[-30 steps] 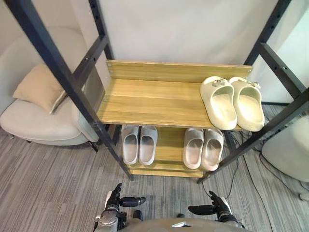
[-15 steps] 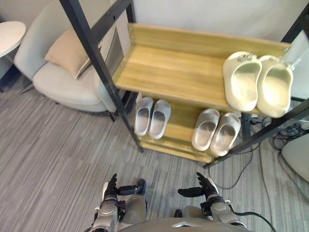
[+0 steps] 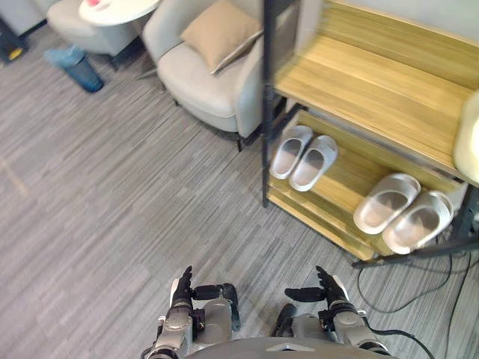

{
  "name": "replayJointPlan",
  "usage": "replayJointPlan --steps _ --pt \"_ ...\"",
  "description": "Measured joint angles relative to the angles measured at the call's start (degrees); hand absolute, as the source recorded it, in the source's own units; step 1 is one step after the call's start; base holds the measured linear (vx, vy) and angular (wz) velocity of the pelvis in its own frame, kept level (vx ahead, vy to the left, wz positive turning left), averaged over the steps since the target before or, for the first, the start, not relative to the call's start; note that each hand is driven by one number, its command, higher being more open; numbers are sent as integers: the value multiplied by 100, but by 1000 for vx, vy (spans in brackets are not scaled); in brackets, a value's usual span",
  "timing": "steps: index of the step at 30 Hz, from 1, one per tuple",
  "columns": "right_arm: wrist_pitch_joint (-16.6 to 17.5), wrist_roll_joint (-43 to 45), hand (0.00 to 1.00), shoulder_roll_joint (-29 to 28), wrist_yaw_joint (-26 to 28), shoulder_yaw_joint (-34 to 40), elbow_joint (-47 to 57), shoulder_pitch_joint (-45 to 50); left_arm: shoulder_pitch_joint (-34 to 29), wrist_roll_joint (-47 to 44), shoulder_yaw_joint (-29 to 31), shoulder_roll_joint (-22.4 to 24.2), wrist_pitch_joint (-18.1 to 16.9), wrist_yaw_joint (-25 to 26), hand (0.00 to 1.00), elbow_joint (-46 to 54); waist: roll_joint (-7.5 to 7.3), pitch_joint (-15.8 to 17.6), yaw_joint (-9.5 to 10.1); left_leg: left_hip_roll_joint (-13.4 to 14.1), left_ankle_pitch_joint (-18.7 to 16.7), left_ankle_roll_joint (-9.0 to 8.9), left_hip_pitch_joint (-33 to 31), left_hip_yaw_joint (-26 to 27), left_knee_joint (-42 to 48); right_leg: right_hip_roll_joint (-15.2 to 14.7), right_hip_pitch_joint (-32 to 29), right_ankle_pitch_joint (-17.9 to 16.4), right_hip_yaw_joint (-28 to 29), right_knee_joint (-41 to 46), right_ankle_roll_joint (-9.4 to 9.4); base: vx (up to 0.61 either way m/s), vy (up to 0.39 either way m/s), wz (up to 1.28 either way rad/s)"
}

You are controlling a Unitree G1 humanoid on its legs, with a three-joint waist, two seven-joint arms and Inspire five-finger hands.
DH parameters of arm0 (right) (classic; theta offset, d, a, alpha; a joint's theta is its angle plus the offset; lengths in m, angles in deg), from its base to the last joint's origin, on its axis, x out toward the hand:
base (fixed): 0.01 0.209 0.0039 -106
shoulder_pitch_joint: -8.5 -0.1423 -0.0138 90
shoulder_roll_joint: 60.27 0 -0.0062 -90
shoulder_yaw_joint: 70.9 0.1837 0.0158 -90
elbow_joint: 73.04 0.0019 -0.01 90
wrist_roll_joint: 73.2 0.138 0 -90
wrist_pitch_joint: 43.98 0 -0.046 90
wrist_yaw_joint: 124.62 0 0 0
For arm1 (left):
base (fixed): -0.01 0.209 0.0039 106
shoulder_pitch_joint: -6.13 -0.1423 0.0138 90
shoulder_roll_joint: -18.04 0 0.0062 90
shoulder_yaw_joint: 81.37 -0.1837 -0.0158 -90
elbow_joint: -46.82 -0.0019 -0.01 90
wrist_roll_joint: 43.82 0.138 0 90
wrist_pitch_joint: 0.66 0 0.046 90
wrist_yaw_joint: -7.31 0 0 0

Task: Organize the slippers on the shoe rack

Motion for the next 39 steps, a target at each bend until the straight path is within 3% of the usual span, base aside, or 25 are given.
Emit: replayJointPlan --steps 1,2,5,9,12,13,14,15,17,18,20,21,24,25,26,27,28,29,30,31,33,35,37,38,39 --pt "1 -1 100 3 3 55 3 23 -46 2 6 62 0 1 100 0 46 -17 -26 -19 54 -87 260 -78 -400 20 92 36 -124 -55 61 28 189 107" --pt "-23 -2 100 -12 6 74 -35 36 -64 9 6 93 -4 -19 100 -4 134 -53 -24 -119 247 6 465 -231 -813 35 228 131 -261 -187 166 -24 160 59" --pt "-28 -13 100 -217 46 62 -32 17 -88 12 16 39 -5 -40 100 -72 18 -63 1 -291 323 33 490 -525 -918 -14 421 320 -484 -436 297 -69 162 58" --pt "-48 -69 100 -413 93 9 -124 -30 -90 0 109 -6 -21 -43 100 -103 -35 -87 86 -487 285 239 539 -759 -947 -194 551 307 -671 -345 415 -18 106 30" --pt "-68 -116 100 -449 100 -18 -127 -23 -106 -1 311 -23 -32 -93 100 -108 -231 -68 119 -775 125 453 721 -936 -943 -825 525 -300 -782 726 682 27 165 39" --pt "-73 -118 100 -461 108 -64 -122 23 -106 -3 305 -111 -36 -93 100 -130 -413 -112 129 -929 46 543 776 -1073 -917 -1138 498 -468 -769 1291 772 73 99 47" --pt "-72 -119 100 -461 117 -58 -117 29 -87 1 297 -111 -42 -91 100 -173 -458 -119 134 -980 8 609 782 -1155 -863 -1280 434 -479 -576 1629 757 97 139 80" --pt "-97 -117 100 -436 140 -48 -96 -4 -44 2 290 -175 -35 -100 100 -262 -473 -109 88 -1007 -104 739 781 -1441 -664 -1449 101 -267 162 2536 421 122 138 78" --pt "-102 -118 100 -408 170 -59 -103 -32 -9 3 294 -161 -27 -100 100 -277 -403 -74 42 -874 -215 809 800 -1761 -501 -1195 -148 -602 841 2742 315 121 35 97" --pt "-96 -117 100 -409 198 -104 -93 -59 0 -4 303 -169 -21 -62 100 -292 -366 -52 20 -733 -329 811 791 -2055 -342 -775 -328 -857 1248 2622 240 124 -33 103" --pt "-98 -114 100 -405 207 -206 -80 -108 45 -5 303 -157 -15 -57 100 -347 -350 -42 14 -634 -517 791 835 -2423 -202 -360 -764 -897 1627 2362 248 204 -74 106" --pt "-97 -110 100 -397 209 -258 -39 -131 56 -4 302 -138 -16 -55 100 -354 -347 -38 0 -618 -658 779 899 -2655 -140 -135 -1069 -848 1947 2093 322 267 -113 78" --pt "-30 -108 100 -386 219 -356 78 -126 32 -3 312 -130 -16 -48 100 -392 -355 -28 -43 -631 -963 715 1059 -3039 50 172 -1379 -648 2554 1600 399 285 -170 107" --pt "37 -107 100 -390 252 -397 133 -94 -32 4 342 -122 -31 -56 100 -392 -386 -25 -144 -718 -1362 601 1124 -3493 430 298 -1460 -266 3070 1271 339 337 -253 143" --pt "59 -103 100 -390 268 -397 127 -89 -55 11 376 -116 -35 -58 100 -400 -396 -52 -185 -738 -1520 543 1131 -3675 584 298 -1389 55 3116 1328 213 427 -305 153" --pt "45 -96 100 -324 295 -377 97 -96 -50 15 436 -64 -35 -55 100 -441 -334 -100 -184 -612 -1620 433 1110 -3805 713 363 -1335 -41 2920 1381 75 350 -206 99" --pt "10 -94 100 -304 296 -355 98 -139 -64 16 500 27 -58 -57 100 -427 -168 -192 -122 -522 -1597 219 893 -3774 893 390 -1314 -123 2705 1319 -25 529 -264 128" --pt "-8 -85 100 -239 293 -257 91 -224 -36 51 520 63 -59 -111 100 -416 -80 -140 -164 -478 -1524 -376 543 -3482 1401 360 -1135 -155 2406 1101 -93 521 -253 114" --pt "-37 -81 100 -227 293 -218 86 -221 -26 57 545 58 -54 -137 100 -394 -99 -99 -157 -477 -1453 -510 451 -3284 1622 347 -995 -168 2347 1023 -113 510 -234 118" --pt "-96 -31 100 -215 293 -184 33 -199 -42 58 658 57 -43 -122 100 -333 -147 -67 -144 -413 -1339 -701 262 -2740 2153 322 -664 -183 2241 850 -138 337 -156 97" --pt "-147 10 100 -206 264 -216 1 -77 -100 67 741 35 -80 -50 100 -74 -282 -2 -105 183 -1635 -414 -132 -1066 3381 423 238 -193 2001 231 -154 357 -166 103" --pt "-141 10 100 -191 224 -226 5 -217 -37 75 739 31 -89 -56 100 -23 -286 8 -48 381 -1854 -274 -493 -565 3532 481 419 -196 1888 20 -157 329 -105 45" --pt "-141 11 100 -197 197 -247 9 -423 83 130 737 1 -86 -63 100 -16 -336 45 13 366 -1945 -100 -1019 -276 3254 469 516 -200 1745 -138 -153 336 -6 40" --pt "-139 11 100 -212 190 -280 61 -500 210 130 730 -57 -80 -66 100 -11 -373 140 9 256 -1763 83 -1316 -110 2689 386 686 -214 1493 -127 -95 412 60 89" --pt "-125 14 100 -209 190 -308 178 -359 197 144 612 -71 -92 -49 100 69 -367 137 10 94 -567 340 -1443 -39 1485 433 899 -336 1178 -33 199 417 80 94"
